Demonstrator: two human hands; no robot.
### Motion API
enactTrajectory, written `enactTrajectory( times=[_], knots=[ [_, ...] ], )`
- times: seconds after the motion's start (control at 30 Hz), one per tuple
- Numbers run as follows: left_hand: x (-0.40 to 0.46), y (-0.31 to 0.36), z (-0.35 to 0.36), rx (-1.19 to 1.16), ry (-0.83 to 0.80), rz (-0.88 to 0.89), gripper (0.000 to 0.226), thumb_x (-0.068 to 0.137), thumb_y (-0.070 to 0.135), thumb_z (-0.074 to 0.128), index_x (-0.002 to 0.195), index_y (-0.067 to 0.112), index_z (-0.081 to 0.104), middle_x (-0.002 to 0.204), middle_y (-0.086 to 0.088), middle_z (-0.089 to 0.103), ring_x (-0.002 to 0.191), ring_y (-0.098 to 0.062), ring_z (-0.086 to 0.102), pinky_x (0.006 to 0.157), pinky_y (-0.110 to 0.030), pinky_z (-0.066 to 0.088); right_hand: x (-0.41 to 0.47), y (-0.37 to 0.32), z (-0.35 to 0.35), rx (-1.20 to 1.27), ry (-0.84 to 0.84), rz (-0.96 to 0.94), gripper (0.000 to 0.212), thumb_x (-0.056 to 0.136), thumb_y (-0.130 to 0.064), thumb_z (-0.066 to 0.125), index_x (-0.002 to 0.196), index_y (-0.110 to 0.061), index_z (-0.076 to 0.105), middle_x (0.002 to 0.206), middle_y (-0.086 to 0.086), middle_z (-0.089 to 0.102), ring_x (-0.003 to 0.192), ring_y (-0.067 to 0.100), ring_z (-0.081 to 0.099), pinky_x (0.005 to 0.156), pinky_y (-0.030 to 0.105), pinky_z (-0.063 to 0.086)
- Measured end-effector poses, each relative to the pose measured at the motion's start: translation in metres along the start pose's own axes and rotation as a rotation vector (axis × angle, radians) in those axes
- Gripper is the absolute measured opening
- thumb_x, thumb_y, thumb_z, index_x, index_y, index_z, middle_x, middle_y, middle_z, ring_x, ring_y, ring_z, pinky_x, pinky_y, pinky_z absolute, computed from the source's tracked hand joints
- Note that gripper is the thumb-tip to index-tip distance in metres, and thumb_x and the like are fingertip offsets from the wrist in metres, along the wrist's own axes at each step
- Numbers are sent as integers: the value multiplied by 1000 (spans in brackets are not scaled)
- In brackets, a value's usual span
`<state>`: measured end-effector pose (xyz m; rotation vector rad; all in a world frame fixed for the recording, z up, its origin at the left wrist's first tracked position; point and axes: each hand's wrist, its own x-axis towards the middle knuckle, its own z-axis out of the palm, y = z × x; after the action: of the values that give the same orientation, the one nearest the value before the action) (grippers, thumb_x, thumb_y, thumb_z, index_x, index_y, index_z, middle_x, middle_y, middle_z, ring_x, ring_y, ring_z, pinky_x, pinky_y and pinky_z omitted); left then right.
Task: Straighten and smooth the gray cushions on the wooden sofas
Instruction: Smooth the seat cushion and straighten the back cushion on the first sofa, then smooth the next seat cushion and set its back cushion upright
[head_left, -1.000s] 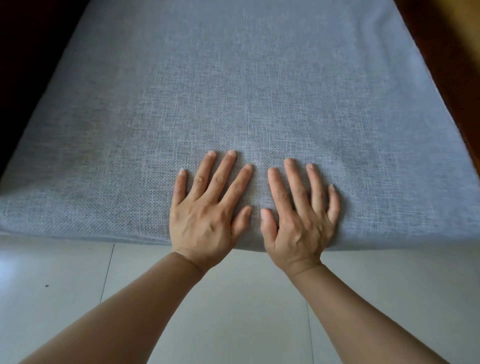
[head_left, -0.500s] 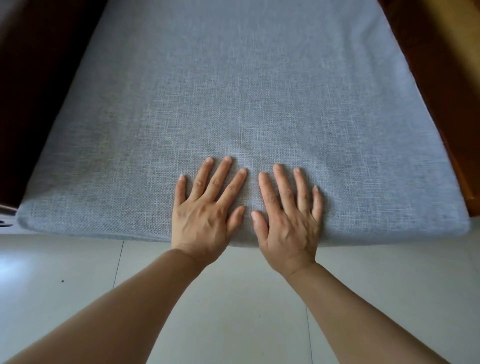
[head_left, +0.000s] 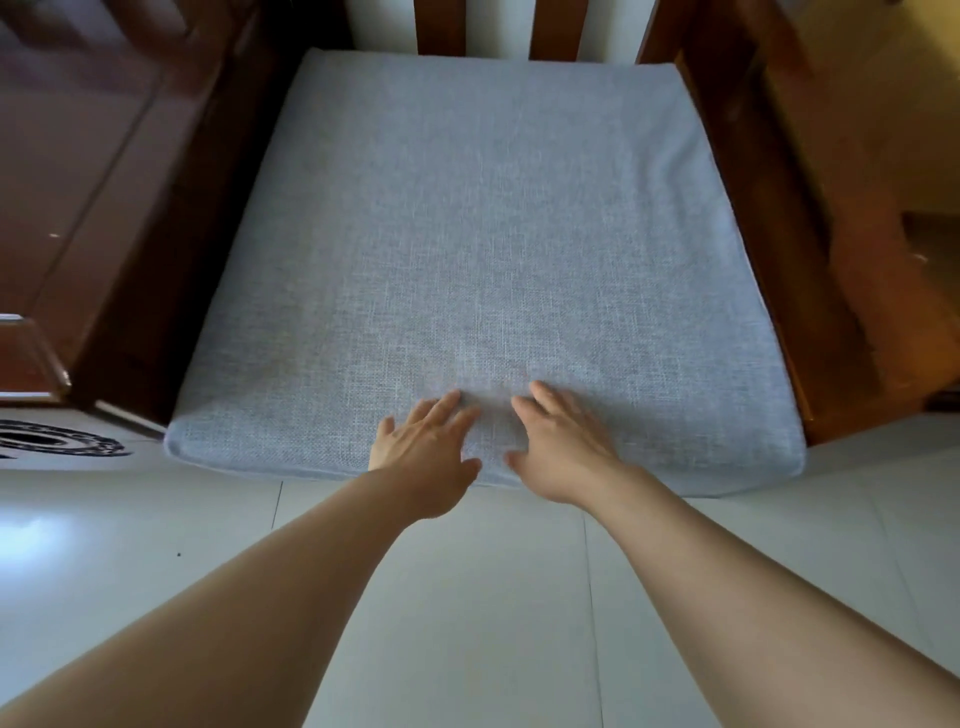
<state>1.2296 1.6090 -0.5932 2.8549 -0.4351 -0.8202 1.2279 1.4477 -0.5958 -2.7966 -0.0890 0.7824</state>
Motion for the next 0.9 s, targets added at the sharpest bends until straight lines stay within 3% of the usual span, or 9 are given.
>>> enactTrajectory(
  times=[0.07, 0.3, 0.57, 0.9],
  knots=[
    [-14, 1, -15, 7, -43, -36, 65, 98, 46, 41, 152, 32, 8, 161, 6, -4, 147, -18, 2, 115, -51, 11, -13, -4, -14, -6, -34, 37, 68, 94, -45, 50, 150, -22, 18, 159, 4, 8, 145, 26, 3, 117, 42, 15],
    [-70, 1, -78, 34, -115, -111, 71, 97, 52, 37, 152, 30, -2, 161, 2, -6, 148, -22, -4, 114, -56, 5, -69, -27, -70, -38, -85, 97, 80, 93, -46, 51, 153, -25, 1, 159, 7, -12, 146, 30, -12, 118, 48, 8],
    [-145, 19, -172, 7, -18, -117, 72, 97, 52, 38, 153, 27, 1, 161, 4, 5, 148, -22, 0, 114, -56, 6, -147, -80, -154, -8, -87, 92, 82, 94, -41, 51, 153, -24, -4, 160, 8, -14, 146, 30, -15, 117, 47, 1],
    [-253, 29, -257, -6, 64, -102, 71, 97, 51, 40, 153, 24, 4, 159, 5, 13, 147, -21, 2, 114, -57, 7, -253, -139, -249, -34, -30, 105, 80, 95, -38, 52, 153, -23, 0, 160, 8, -5, 146, 28, -3, 117, 45, 10]
  ],
)
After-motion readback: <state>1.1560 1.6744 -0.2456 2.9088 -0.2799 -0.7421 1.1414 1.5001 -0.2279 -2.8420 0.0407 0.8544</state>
